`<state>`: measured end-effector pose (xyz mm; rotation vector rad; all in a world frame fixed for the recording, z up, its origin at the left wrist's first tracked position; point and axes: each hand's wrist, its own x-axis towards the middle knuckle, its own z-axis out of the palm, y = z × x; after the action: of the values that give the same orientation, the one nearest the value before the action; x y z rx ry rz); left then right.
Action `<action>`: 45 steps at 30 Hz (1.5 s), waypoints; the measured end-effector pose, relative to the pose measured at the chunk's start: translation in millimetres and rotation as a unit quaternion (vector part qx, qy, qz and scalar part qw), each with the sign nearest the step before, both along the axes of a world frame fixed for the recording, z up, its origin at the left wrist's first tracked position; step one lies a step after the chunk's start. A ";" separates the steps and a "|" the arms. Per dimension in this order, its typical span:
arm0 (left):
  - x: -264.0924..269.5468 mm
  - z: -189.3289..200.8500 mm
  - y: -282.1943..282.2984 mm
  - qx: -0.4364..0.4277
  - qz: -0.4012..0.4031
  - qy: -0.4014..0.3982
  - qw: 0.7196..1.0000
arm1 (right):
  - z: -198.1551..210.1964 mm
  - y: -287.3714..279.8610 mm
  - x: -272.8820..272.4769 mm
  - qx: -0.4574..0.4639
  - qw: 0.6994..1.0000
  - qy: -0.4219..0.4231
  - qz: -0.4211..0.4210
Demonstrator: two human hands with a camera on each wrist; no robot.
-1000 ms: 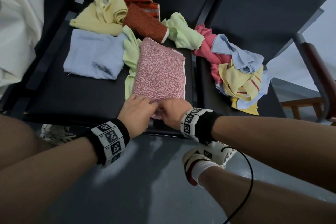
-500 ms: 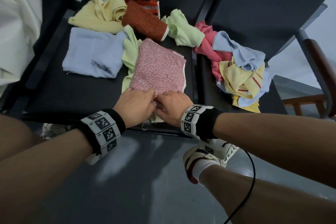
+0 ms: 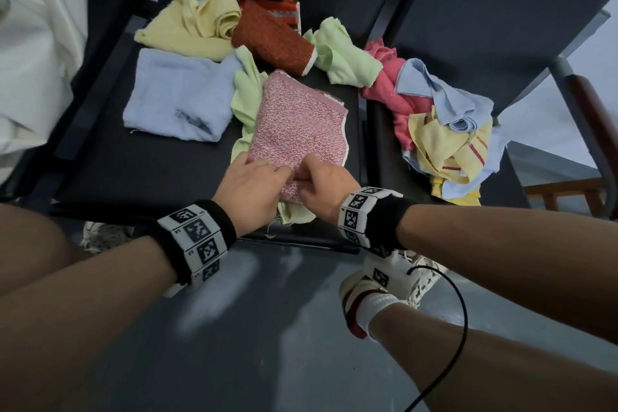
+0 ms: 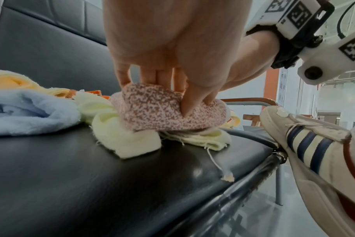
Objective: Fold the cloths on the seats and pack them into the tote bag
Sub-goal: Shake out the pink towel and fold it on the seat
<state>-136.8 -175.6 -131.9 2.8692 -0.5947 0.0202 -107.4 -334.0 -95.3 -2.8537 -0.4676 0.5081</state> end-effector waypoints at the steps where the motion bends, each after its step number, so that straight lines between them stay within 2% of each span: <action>1: -0.2 0.5 -0.3 -0.003 0.000 -0.004 1.000 | 0.6 -1.1 -0.2 -0.009 1.000 -0.016 0.015; 8: -0.2 5.9 -2.9 -0.051 0.013 -0.014 0.999 | 3.6 -8.1 -8.1 -0.080 0.981 -0.114 0.132; 13: 2.5 8.5 -3.7 -0.060 0.038 0.031 0.997 | 5.8 -0.6 -14.9 -0.083 0.980 -0.089 0.155; 16: -0.4 4.8 -3.0 -0.071 0.024 0.016 0.997 | 3.6 2.6 -16.7 -0.075 0.986 -0.054 0.136; 19: -3.7 -0.8 -1.9 -0.025 0.013 -0.023 0.999 | 5.8 0.3 -10.1 -0.077 0.989 -0.042 0.120; 22: -3.6 -2.9 -0.2 -0.021 0.008 -0.041 0.999 | 8.7 2.3 -10.2 -0.085 0.989 -0.030 0.118; 28: -1.2 6.1 -2.9 -0.051 0.028 -0.010 0.998 | -0.2 -1.5 -9.6 -0.032 0.990 -0.084 0.104; 33: 2.4 9.4 -5.6 -0.045 0.040 -0.003 0.998 | 4.1 -4.3 -7.0 -0.067 0.987 -0.096 0.111; 38: 5.9 17.0 -8.0 -0.075 0.046 0.039 0.995 | 4.0 -2.8 -11.7 -0.063 0.987 -0.092 0.116; 41: 5.8 14.2 -8.3 -0.072 0.043 0.028 0.996 | 0.6 -1.3 -12.7 -0.071 0.988 -0.080 0.107; 45: 2.2 9.8 -8.1 -0.024 0.034 -0.008 0.999 | 2.2 -3.6 -5.7 -0.072 0.992 -0.053 0.094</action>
<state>-134.6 -183.7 -122.1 2.8434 -0.4917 0.0673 -113.0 -337.6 -93.1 -3.0019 -0.7524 0.4382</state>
